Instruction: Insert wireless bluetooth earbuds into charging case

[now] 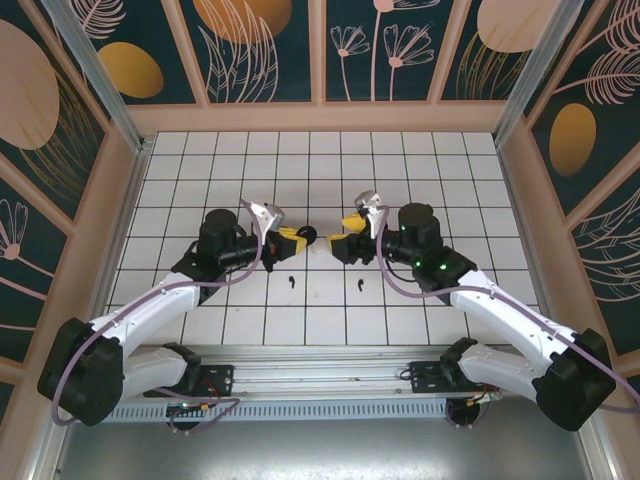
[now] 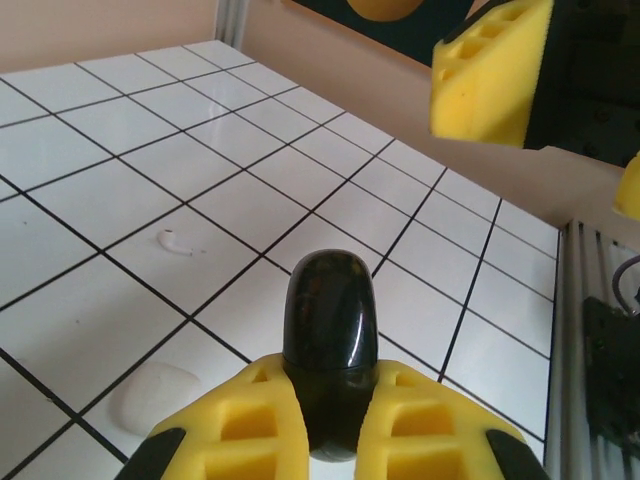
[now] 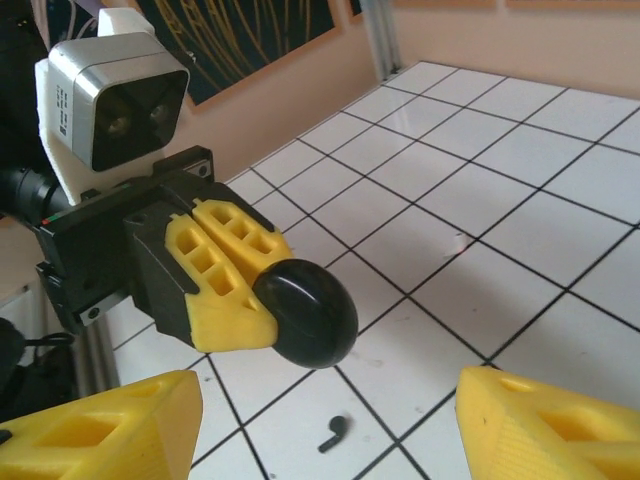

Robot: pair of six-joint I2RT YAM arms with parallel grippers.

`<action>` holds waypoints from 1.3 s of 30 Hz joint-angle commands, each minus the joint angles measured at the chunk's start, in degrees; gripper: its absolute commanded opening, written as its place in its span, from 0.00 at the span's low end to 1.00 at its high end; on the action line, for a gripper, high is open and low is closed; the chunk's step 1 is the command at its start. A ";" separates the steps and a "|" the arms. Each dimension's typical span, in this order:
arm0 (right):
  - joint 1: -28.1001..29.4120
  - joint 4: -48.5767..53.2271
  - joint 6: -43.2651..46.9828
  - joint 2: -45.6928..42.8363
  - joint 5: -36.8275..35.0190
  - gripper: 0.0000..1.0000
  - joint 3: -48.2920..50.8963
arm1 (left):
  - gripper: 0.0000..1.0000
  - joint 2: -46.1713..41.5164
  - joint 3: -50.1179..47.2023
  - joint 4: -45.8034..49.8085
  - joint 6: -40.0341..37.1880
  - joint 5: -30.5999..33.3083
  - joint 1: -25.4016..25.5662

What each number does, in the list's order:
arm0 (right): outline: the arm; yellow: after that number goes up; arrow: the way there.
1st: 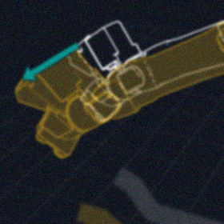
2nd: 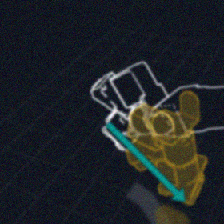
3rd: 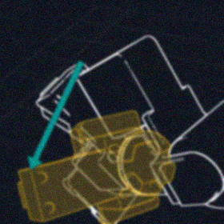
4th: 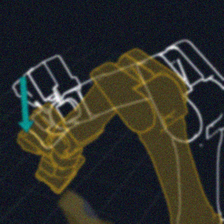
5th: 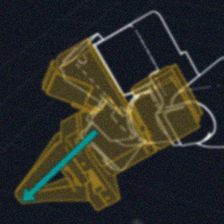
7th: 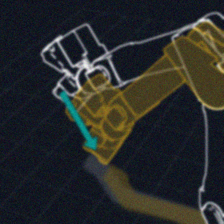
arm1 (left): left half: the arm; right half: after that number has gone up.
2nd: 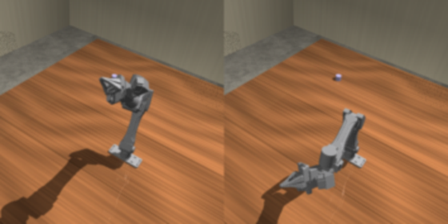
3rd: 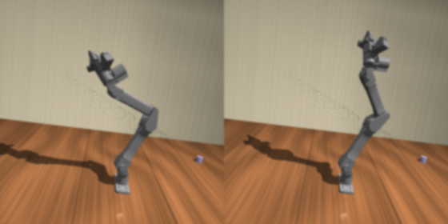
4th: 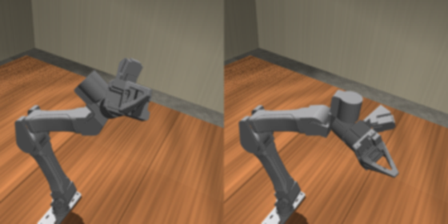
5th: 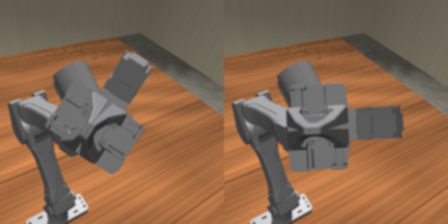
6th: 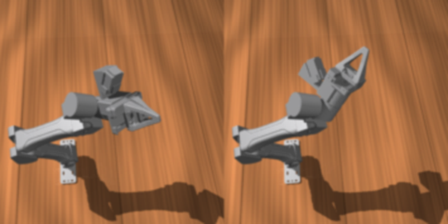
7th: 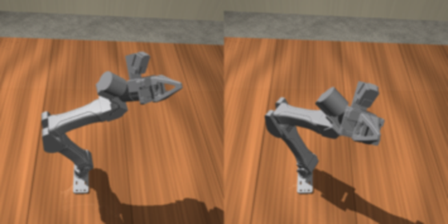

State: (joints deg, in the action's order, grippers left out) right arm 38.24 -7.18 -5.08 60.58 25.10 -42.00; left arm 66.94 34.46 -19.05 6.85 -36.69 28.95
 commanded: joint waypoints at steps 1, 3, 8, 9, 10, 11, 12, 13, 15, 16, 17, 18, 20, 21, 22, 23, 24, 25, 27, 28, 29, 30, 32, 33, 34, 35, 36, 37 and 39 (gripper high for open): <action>0.04 -5.39 -2.70 1.88 5.35 0.68 0.73 | 0.00 -1.33 -0.27 0.35 -4.43 0.09 0.05; 0.08 -6.62 -2.99 3.44 6.58 0.68 0.51 | 0.00 -1.70 -1.58 -1.62 -4.58 -1.47 0.05; 0.26 -6.37 -2.50 7.85 9.35 0.67 -1.95 | 0.00 -2.22 -2.78 -3.72 -4.76 -6.19 0.17; 0.25 -6.33 -2.25 8.60 9.50 0.67 -2.35 | 0.00 -2.32 -2.82 -3.76 -4.76 -7.14 0.11; 0.17 -6.48 -2.14 9.26 9.82 0.67 -2.54 | 0.00 -2.48 -2.86 -3.89 -4.68 -7.63 0.06; 0.20 -6.68 -1.99 9.69 10.07 0.67 -2.68 | 0.00 -2.75 -2.97 -3.97 -4.69 -7.78 0.07; 0.25 -6.87 -1.90 10.22 10.30 0.67 -2.77 | 0.00 -3.02 -3.04 -4.04 -4.69 -7.87 0.10; 0.20 -6.97 -1.87 10.73 10.53 0.67 -2.94 | 0.00 -3.29 -3.08 -4.19 -4.90 -8.04 0.06; 0.17 -6.80 -1.52 11.54 10.67 0.67 -3.31 | 0.00 -3.83 -3.41 -4.85 -4.85 -8.60 0.08; 0.17 -6.62 -1.43 11.98 10.59 0.67 -3.51 | 0.00 -4.06 -3.56 -5.39 -4.60 -8.73 0.12; 0.10 -6.49 -1.34 12.23 10.43 0.66 -3.74 | 0.00 -4.21 -3.75 -6.03 -4.43 -9.03 0.02; 0.04 -6.53 -1.27 12.44 9.96 0.66 -3.89 | 0.00 -4.34 -4.09 -6.84 -4.11 -9.36 0.10; -0.20 -6.53 -1.32 12.80 9.12 0.66 -4.29 | 0.00 -4.36 -4.39 -7.79 -3.86 -10.09 0.13; -0.43 -6.54 -1.39 12.94 8.88 0.66 -4.63 | 0.00 -4.27 -4.48 -8.01 -3.84 -10.44 0.13; -0.71 -6.53 -1.59 13.05 8.76 0.66 -4.91 | 0.00 -4.27 -4.57 -8.18 -3.84 -10.67 0.04; -0.92 -6.54 -1.74 13.15 8.74 0.66 -5.25 | 0.00 -4.35 -4.61 -8.22 -3.87 -10.81 0.06; -1.21 -6.40 -1.85 13.24 8.78 0.66 -5.65 | 0.00 -4.36 -4.66 -8.26 -3.87 -10.94 0.10; -1.53 -6.27 -2.01 13.32 8.74 0.66 -6.02 | 0.00 -4.36 -4.74 -8.36 -3.82 -11.24 0.09; -1.88 -6.03 -2.18 13.59 8.25 0.66 -6.58 | 0.00 -4.36 -4.84 -8.89 -3.78 -11.89 0.11; -1.99 -5.74 -2.15 13.88 7.98 0.66 -6.89 | 0.00 -4.31 -4.82 -9.03 -3.75 -12.22 0.14; -2.03 -5.36 -2.19 14.18 7.77 0.66 -7.18 | 0.00 -4.35 -4.84 -9.16 -3.61 -12.35 0.07; -2.03 -5.05 -2.21 14.68 7.73 0.66 -7.47 | 0.00 -4.36 -4.84 -9.24 -3.63 -12.31 0.13; -2.03 -4.40 -2.51 15.41 8.05 0.66 -7.96 | 0.00 -4.53 -4.99 -9.41 -3.61 -12.05 0.14; -2.08 -4.12 -2.71 15.70 8.17 0.66 -8.06 | 0.00 -4.62 -5.18 -9.52 -3.62 -11.83 0.14; -1.98 -3.91 -2.88 15.88 8.21 0.65 -8.05 | 0.00 -4.71 -5.26 -9.60 -3.52 -11.50 0.11; -2.03 -3.61 -2.95 15.89 8.07 0.65 -8.10 | 0.00 -4.84 -5.50 -9.69 -3.51 -11.13 0.13; -2.03 -3.33 -3.15 15.68 7.88 0.65 -8.04 | 0.00 -4.80 -5.63 -9.61 -3.52 -10.43 0.14; -2.04 -3.00 -3.26 15.40 7.72 0.65 -8.10 | 0.00 -4.88 -5.86 -9.60 -3.38 -9.84 0.05; -2.16 -2.34 -3.86 14.14 7.18 0.65 -7.97 | 0.00 -5.17 -6.29 -9.47 -3.22 -7.71 0.05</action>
State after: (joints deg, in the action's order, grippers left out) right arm 36.47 -10.39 -7.88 75.77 33.39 -48.40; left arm 63.33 28.80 -25.76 3.27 -44.95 28.80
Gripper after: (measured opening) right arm 0.651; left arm 0.070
